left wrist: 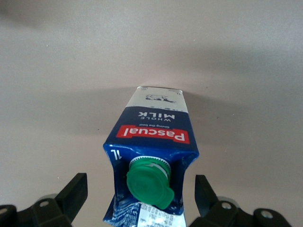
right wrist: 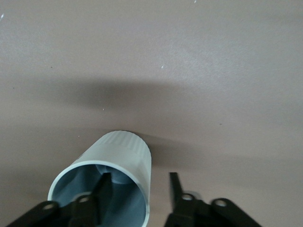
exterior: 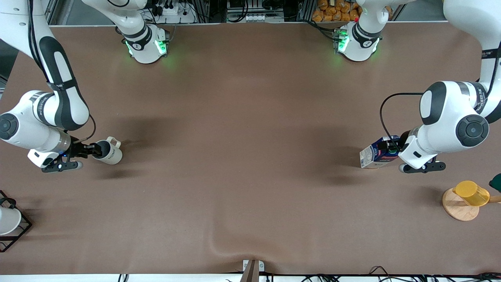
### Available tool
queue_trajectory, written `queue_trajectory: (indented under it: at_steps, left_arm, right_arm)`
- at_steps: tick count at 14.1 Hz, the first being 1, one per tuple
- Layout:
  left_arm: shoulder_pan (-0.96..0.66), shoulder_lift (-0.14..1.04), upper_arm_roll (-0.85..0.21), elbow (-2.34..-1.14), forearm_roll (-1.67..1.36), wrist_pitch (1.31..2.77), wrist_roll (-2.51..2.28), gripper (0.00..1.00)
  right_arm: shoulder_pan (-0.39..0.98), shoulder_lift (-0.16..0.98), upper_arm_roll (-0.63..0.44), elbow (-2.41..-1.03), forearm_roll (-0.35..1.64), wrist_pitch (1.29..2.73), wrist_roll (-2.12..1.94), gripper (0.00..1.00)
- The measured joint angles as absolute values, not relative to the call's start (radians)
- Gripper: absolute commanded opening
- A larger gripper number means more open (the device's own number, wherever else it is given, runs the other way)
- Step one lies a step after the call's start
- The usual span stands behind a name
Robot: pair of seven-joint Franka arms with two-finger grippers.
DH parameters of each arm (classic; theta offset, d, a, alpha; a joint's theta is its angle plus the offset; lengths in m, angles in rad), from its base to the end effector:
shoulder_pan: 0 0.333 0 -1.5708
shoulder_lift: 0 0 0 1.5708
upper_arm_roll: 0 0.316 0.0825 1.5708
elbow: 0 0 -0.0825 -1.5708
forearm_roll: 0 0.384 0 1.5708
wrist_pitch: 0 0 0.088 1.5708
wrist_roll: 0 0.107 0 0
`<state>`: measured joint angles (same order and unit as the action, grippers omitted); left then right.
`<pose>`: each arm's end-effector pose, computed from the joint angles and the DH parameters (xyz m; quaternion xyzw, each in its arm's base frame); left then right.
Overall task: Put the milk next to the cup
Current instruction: 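Close the right gripper on the white mug's rim, then carry the mug to the table center with the right gripper and set it down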
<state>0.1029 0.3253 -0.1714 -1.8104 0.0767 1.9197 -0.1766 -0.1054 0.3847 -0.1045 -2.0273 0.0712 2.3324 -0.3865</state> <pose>0.6100 -0.0301 0.3494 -0.9937 -0.0384 0.1034 0.0197 0.5794 -0.1209 0.2512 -0.9971 -0.0657 0.0351 0.0161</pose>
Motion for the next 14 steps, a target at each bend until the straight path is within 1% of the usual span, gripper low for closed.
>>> queue_trajectory:
  at_steps: [1, 3, 5, 6, 8, 11, 13, 14]
  left_arm:
    - [0.103, 0.326, -0.171, -1.81, 0.077, 1.922, -0.177, 0.93]
    - [0.103, 0.328, -0.171, -1.81, 0.077, 1.926, -0.177, 0.87]
    - [0.103, 0.331, -0.171, -1.81, 0.077, 1.934, -0.176, 0.83]
    - [0.103, 0.334, -0.172, -1.81, 0.077, 1.94, -0.176, 0.82]
    - [0.103, 0.341, -0.172, -1.809, 0.077, 1.945, -0.176, 0.79]
    - [0.103, 0.344, -0.172, -1.808, 0.077, 1.947, -0.176, 0.68]
    - [0.1, 0.344, -0.173, -1.808, 0.077, 1.947, -0.176, 0.57]
    - [0.097, 0.344, -0.174, -1.807, 0.077, 1.947, -0.176, 0.5]
  right_arm:
    - [-0.105, 0.388, -0.103, -2.027, 0.075, 2.332, -0.387, 0.0]
    - [-0.105, 0.39, -0.103, -2.027, 0.076, 2.331, -0.387, 0.0]
    - [-0.105, 0.389, -0.099, -2.014, 0.082, 2.303, -0.387, 0.0]
    - [-0.1, 0.389, -0.096, -1.993, 0.099, 2.252, -0.377, 0.0]
    - [-0.073, 0.382, -0.091, -1.928, 0.135, 2.117, -0.305, 0.0]
    - [0.015, 0.351, -0.084, -1.861, 0.143, 2.001, -0.123, 0.0]
    - [0.1, 0.336, -0.08, -1.831, 0.146, 1.96, 0.052, 0.0]
    - [0.148, 0.333, -0.078, -1.813, 0.15, 1.949, 0.147, 0.0]
